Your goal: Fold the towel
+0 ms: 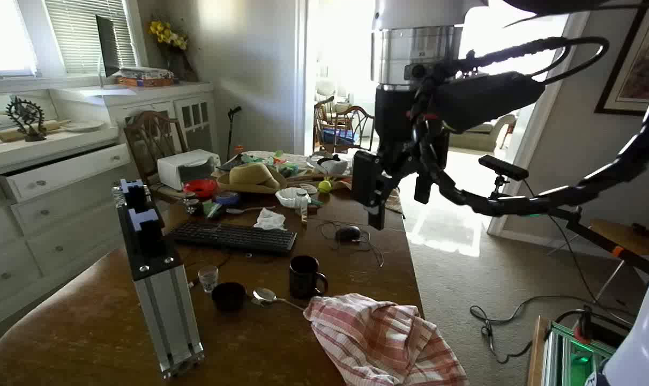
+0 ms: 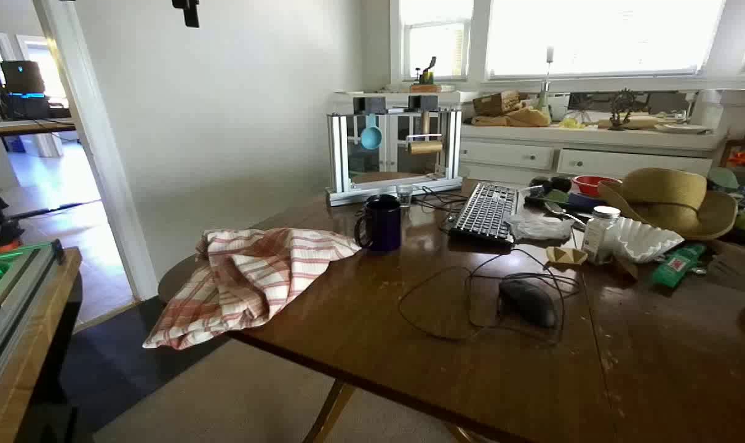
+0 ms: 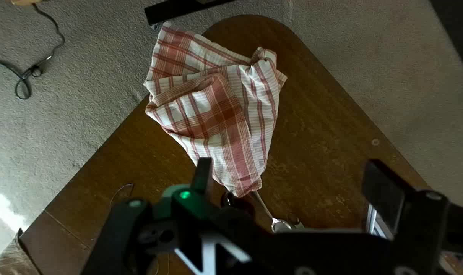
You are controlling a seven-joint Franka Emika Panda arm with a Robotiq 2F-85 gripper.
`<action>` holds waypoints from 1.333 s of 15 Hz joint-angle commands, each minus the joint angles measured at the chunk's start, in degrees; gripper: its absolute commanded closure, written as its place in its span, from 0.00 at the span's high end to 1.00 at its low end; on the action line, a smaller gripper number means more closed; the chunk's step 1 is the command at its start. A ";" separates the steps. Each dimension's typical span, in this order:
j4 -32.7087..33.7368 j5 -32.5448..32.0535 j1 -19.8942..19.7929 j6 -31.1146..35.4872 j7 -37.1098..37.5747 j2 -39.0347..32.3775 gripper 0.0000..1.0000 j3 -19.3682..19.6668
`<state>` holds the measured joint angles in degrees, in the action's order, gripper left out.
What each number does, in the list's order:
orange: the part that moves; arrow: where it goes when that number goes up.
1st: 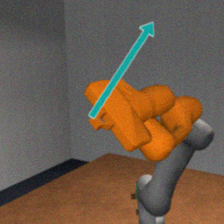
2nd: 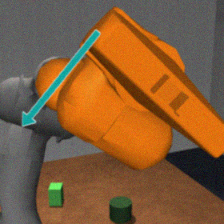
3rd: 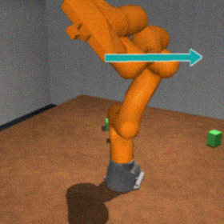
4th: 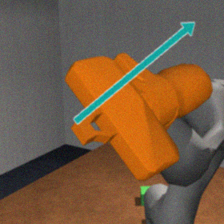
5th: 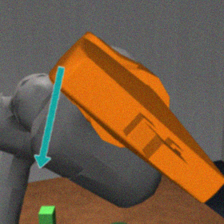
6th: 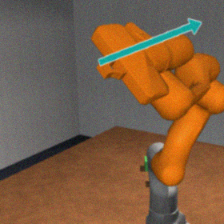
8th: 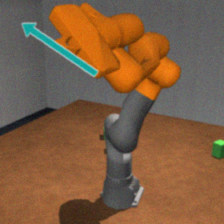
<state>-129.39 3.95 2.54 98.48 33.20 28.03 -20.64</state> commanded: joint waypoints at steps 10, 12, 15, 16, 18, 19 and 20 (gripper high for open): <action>-1.40 3.60 1.84 5.12 -19.39 -6.10 1.00 11.04; -1.67 4.92 1.36 7.22 -27.80 -9.43 1.00 15.15; -1.28 7.20 1.23 9.76 -39.82 -14.53 1.00 19.73; -0.92 7.75 0.95 10.08 -42.52 -16.26 1.00 20.73; -1.43 6.04 0.46 9.11 -39.87 -14.73 1.00 20.15; -1.37 6.12 0.19 9.29 -40.70 -15.96 1.00 20.61; -1.24 6.09 0.09 9.29 -40.70 -16.34 1.00 20.64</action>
<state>-130.70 10.01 2.90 107.88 -7.46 11.71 0.23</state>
